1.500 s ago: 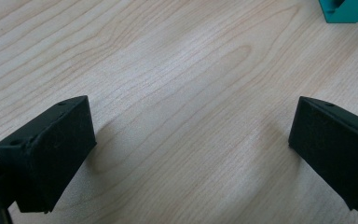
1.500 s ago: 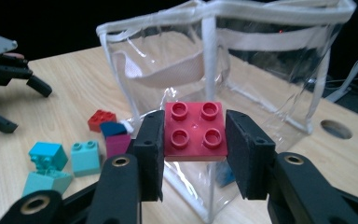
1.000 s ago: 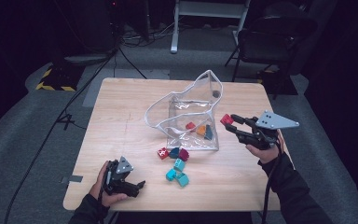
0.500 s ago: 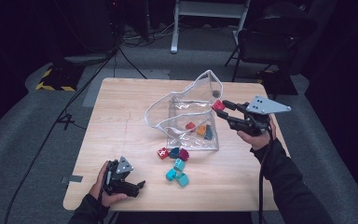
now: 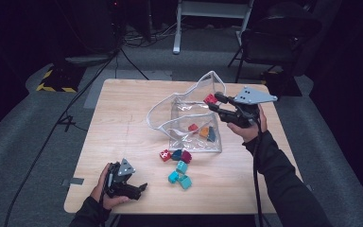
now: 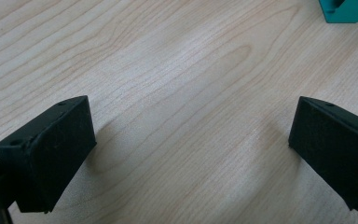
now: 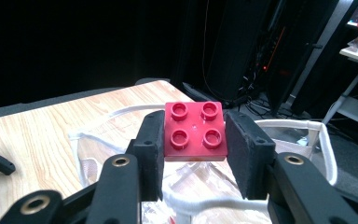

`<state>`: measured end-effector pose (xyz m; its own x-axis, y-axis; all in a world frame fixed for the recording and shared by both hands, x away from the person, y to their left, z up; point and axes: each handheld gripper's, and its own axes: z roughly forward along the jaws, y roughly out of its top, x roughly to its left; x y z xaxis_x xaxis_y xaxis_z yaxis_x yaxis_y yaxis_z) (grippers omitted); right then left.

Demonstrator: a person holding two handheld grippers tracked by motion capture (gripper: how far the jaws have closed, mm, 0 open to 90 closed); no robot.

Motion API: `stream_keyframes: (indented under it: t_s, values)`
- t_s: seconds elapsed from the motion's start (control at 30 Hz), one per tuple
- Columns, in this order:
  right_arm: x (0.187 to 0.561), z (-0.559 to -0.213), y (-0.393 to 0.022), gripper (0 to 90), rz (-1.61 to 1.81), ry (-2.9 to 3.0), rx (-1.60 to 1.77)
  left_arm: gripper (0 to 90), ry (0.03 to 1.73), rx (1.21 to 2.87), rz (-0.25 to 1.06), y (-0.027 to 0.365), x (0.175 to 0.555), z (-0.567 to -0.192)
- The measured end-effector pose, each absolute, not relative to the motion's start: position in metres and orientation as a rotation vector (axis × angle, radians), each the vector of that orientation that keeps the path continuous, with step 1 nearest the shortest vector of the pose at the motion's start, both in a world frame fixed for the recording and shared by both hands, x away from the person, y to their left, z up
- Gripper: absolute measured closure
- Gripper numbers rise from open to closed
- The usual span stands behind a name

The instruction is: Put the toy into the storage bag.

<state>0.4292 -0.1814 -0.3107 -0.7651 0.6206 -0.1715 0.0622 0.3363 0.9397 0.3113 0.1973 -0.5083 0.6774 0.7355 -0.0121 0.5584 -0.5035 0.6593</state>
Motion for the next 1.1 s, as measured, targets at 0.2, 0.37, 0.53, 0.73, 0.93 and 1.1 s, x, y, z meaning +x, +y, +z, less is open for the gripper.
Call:
stream_keyframes:
  t_s: [0.2,0.37,0.53,0.73,0.93,1.1]
  values:
    - [0.44,-0.313,-0.171,59.7,1.402,2.109,0.616,0.6,0.991,2.246,0.358,0.197,0.311,-0.508]
    - [0.447,-0.317,-0.164,56.9,1.377,2.112,0.647,0.6,0.991,2.246,0.359,0.197,0.311,-0.508]
    - [0.445,-0.316,-0.163,54.0,1.371,2.119,0.645,0.6,0.991,2.245,0.357,0.197,0.311,-0.508]
    - [0.435,-0.312,-0.174,53.9,1.392,2.101,0.638,0.6,0.994,2.243,0.358,0.197,0.311,-0.508]
    - [0.418,-0.311,-0.194,54.2,1.389,2.103,0.618,0.6,0.994,2.243,0.357,0.197,0.311,-0.508]
    - [0.404,-0.315,-0.21,54.2,1.41,2.101,0.609,0.6,0.994,2.243,0.357,0.197,0.311,-0.508]
